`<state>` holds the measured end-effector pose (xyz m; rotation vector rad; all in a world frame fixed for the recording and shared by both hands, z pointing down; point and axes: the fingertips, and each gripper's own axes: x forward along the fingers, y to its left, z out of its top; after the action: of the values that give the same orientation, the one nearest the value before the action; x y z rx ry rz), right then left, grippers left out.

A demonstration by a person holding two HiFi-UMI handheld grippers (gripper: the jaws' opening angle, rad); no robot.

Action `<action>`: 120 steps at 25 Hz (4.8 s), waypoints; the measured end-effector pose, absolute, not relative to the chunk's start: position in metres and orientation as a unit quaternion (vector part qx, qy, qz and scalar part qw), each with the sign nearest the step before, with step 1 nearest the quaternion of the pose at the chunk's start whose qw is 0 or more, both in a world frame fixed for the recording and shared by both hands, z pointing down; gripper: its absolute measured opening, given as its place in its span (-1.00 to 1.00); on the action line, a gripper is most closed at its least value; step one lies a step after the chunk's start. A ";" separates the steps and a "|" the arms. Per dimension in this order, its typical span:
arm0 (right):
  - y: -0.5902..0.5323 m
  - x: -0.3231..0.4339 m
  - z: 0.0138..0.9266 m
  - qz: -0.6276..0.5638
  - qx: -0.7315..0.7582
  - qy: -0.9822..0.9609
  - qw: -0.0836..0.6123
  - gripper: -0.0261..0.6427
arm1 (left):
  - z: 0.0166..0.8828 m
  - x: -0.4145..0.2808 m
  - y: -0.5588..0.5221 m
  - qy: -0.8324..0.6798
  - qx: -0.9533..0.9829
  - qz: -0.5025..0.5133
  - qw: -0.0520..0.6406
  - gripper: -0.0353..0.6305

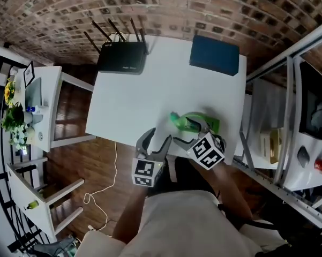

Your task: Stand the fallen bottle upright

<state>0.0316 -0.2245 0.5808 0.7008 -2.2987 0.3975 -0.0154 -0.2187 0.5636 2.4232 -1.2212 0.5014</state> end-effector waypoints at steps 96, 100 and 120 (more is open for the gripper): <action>-0.183 0.286 0.456 0.096 0.576 -0.811 -0.015 -0.15 | 0.510 0.107 -0.185 -0.300 0.929 0.171 0.131 -0.12; -0.162 0.271 0.421 0.048 0.590 -0.806 -0.008 -0.11 | 0.486 0.079 -0.170 -0.319 0.929 0.144 0.121 -0.12; 0.076 0.031 0.371 0.019 0.691 -0.720 0.066 0.23 | 0.363 -0.130 0.019 -0.415 0.909 0.000 0.039 -0.06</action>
<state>0.0314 0.0760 0.3709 2.0833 -2.1707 0.0588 -0.1295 0.0193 0.3627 2.7867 -1.2735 0.0015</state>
